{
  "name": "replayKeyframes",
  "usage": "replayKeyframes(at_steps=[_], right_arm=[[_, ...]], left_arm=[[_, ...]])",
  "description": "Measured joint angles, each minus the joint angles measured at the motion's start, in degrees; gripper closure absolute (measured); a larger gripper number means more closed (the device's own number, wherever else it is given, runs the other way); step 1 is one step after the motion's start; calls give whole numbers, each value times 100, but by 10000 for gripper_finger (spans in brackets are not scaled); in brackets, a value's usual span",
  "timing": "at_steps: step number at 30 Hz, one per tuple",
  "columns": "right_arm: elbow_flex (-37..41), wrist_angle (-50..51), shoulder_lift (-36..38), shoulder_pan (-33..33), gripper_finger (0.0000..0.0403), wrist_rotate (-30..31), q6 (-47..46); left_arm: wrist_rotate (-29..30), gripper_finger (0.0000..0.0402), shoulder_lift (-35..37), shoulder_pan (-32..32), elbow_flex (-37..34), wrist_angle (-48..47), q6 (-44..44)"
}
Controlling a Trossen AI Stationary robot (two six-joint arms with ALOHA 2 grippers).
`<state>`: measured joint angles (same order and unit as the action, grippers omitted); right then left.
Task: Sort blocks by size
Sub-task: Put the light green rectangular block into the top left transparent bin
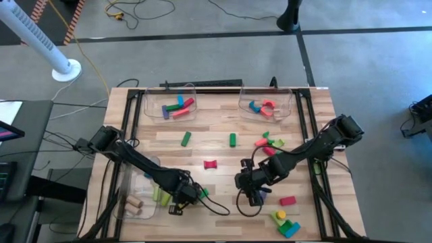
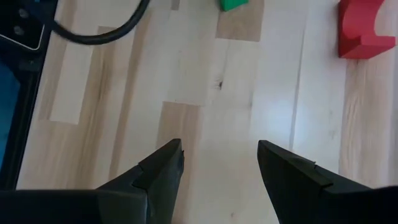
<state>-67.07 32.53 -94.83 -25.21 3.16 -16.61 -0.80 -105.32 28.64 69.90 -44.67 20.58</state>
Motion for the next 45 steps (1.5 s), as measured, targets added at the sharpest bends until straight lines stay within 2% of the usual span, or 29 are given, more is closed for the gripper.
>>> replayKeyframes(at_steps=[3,8,16,23,28,38,45], right_arm=[[0,0,0,-2,163,0,3],[0,0,0,-2,163,-1,14],[0,-12,0,-2,163,-2,41],[0,-17,0,-2,163,-2,56],[0,-22,0,-2,163,-2,62],[0,-67,0,24,163,-4,60],[0,-92,0,24,163,-4,58]], left_arm=[[246,326,10,0,160,-616,53],[170,314,13,24,144,-1322,379],[83,253,15,24,138,-1710,654],[-77,251,20,133,125,-2056,642],[-162,254,22,255,-38,-1966,608],[-183,254,33,207,-183,-1189,488],[196,254,35,-59,-181,-928,245]])
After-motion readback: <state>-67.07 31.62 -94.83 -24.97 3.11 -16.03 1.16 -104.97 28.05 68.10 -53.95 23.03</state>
